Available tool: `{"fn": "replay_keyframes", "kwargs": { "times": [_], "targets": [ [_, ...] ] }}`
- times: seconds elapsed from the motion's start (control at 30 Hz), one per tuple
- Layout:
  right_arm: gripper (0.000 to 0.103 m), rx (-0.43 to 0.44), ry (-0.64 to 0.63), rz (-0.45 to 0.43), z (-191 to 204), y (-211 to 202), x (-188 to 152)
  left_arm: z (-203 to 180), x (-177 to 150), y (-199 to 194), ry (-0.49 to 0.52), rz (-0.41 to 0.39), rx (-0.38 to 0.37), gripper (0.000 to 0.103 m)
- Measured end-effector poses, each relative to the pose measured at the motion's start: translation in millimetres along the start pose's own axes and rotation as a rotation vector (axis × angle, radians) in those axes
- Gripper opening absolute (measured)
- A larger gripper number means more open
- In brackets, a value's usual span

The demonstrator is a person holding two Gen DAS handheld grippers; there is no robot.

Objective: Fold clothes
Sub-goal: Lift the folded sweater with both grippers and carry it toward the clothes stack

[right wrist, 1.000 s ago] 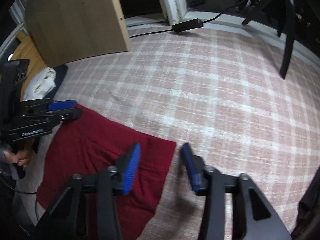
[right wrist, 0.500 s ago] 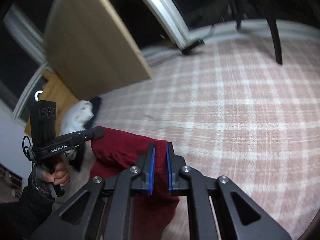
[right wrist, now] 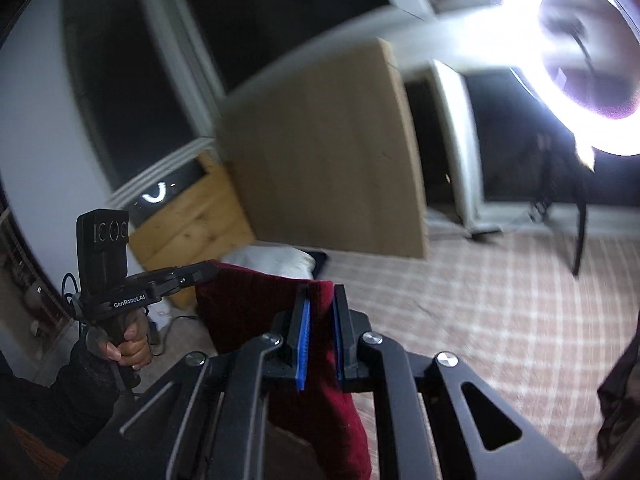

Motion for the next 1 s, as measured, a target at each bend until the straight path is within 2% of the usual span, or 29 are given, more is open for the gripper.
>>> {"fn": "replay_keyframes", "kwargs": {
  "times": [0.17,0.33,0.53,0.67,0.77,1.0],
  "targets": [
    [0.01,0.064,-0.098,-0.027,68.7,4.6,20.3,16.6,5.8,-74.1,0.017,-0.096,0.079,0.01],
    [0.01,0.129,-0.167,-0.031,127.9,25.3,28.9,48.4,1.6,-130.2,0.016,-0.123,0.183,0.01],
    [0.01,0.2,-0.197,0.007,167.3,85.3,48.7,108.7,11.8,-157.3,0.011,-0.118,0.296,0.01],
    [0.01,0.205,-0.181,0.039,171.7,141.2,73.3,161.1,32.8,-143.6,0.001,-0.1,0.347,0.01],
    [0.01,0.168,-0.143,0.082,152.4,198.8,89.8,200.3,48.7,-114.4,-0.007,-0.064,0.371,0.01],
    [0.01,0.05,-0.051,0.245,78.8,352.1,93.1,313.7,56.0,22.8,-0.078,0.129,0.369,0.01]
  ]
}}
Point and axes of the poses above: each gripper's, at about its wrist camera, not at the fingertips, and y roughly the way its jaws point, z to its left, x to its top, the point moved 5 cm from there along y, roughly the way its jaws point, and after that the axes turned 6 degrees about z, right-handed, at the moved point
